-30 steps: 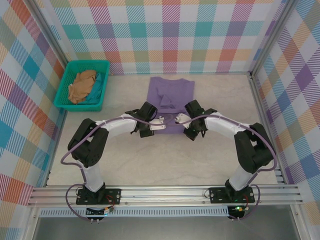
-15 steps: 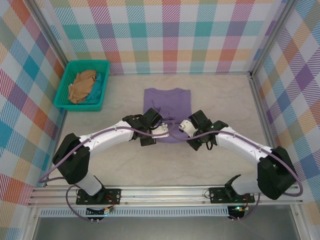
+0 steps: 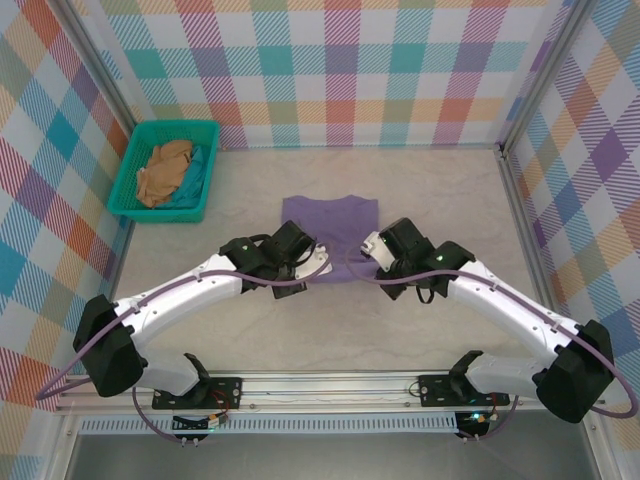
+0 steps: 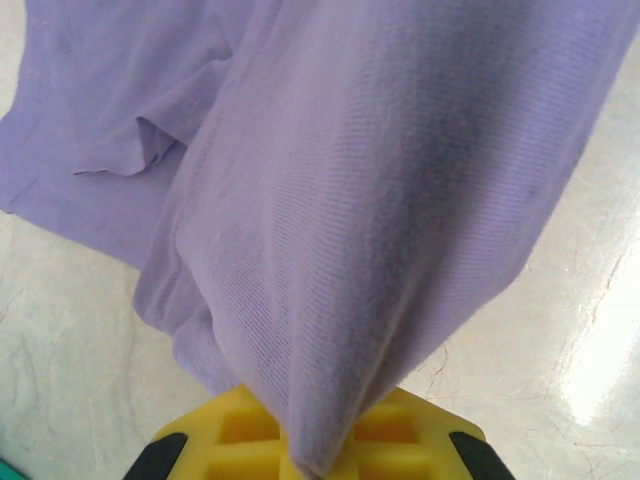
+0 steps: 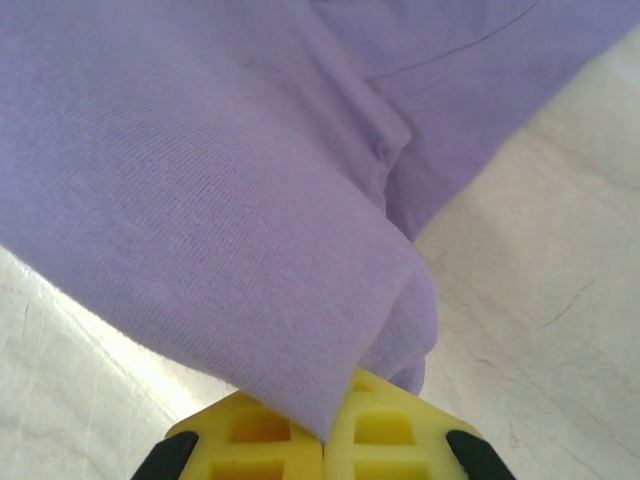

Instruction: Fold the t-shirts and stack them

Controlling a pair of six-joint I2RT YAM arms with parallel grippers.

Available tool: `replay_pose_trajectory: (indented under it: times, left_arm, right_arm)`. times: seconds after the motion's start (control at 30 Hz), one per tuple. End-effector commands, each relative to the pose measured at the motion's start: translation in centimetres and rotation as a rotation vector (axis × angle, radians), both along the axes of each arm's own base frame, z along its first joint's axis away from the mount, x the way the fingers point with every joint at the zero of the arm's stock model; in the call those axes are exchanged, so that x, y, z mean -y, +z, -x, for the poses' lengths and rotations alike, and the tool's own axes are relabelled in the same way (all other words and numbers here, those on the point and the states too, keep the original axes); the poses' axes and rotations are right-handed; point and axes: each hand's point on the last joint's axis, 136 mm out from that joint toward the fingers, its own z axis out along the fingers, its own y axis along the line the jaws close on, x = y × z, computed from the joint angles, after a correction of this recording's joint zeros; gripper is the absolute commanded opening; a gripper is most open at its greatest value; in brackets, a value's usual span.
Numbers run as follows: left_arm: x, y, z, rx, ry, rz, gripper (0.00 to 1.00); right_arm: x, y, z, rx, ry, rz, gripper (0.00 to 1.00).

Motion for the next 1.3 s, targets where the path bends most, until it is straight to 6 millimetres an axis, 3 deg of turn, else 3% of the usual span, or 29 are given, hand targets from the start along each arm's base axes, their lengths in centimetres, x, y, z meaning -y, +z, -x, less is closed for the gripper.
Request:
replay_pose_trajectory:
  times: [0.0,0.23,0.57,0.93,1.27]
  left_arm:
    - [-1.0,1.1,-1.3,0.013,0.105,0.023,0.00]
    - [-1.4,0.6,-4.8,-0.031,0.203,0.058,0.00]
    - [-2.4,1.0,-11.3,-0.067,0.263,0.109,0.00]
    - [-2.0,-1.3,-18.3,-0.137,0.262,0.150,0.00]
    - [-1.8,-4.1,-23.8,-0.159,0.280,0.201,0.03]
  right_arm:
    - [0.3,1.5,-1.6,0.050,-0.068,0.025,0.00]
    - [-2.2,2.2,-5.2,0.087,0.017,0.058,0.00]
    - [-2.8,1.8,-11.5,0.031,-0.001,0.057,0.00]
    - [-3.0,-1.6,-18.5,-0.080,-0.041,0.081,0.00]
    - [-3.0,-5.2,-22.2,-0.147,-0.113,0.076,0.00]
